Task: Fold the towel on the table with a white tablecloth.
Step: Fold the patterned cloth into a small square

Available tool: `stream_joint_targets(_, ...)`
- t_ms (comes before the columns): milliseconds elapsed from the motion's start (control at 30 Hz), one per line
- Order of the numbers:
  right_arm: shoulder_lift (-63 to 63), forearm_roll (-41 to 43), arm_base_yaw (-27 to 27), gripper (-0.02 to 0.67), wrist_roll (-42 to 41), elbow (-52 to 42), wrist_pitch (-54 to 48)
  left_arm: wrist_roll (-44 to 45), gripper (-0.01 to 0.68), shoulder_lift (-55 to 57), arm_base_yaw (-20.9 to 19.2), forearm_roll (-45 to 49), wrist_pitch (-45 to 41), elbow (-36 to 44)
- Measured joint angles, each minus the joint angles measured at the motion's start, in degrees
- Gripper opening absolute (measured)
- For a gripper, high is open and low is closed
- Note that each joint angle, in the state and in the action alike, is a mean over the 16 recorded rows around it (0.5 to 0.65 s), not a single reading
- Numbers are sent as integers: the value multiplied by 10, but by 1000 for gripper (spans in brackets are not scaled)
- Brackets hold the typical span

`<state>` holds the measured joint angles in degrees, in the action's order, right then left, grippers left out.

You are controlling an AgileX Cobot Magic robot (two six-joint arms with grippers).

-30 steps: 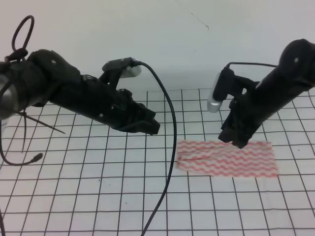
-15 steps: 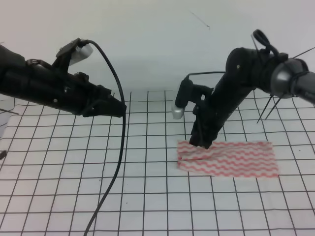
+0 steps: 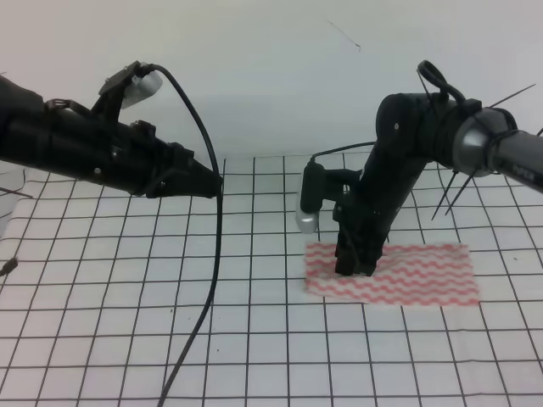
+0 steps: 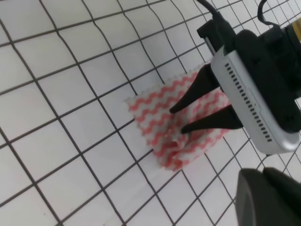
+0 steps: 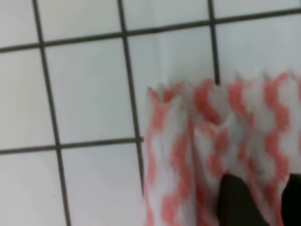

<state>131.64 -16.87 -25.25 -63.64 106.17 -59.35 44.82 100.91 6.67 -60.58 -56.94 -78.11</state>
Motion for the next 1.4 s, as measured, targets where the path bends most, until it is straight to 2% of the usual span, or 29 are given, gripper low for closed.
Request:
stream_joint_targets(1067, 8, -57, -10, 220, -51, 0, -23, 8, -1, -1, 0, 0, 7, 0)
stream_joint_targets(1200, 13, -59, -10, 195, -53, 1, -20, 8, -1, -1, 0, 0, 7, 0)
stream_joint_targets(1400, 15, -59, -10, 120, -57, 1, -16, 9, 0, -2, 0, 0, 7, 0)
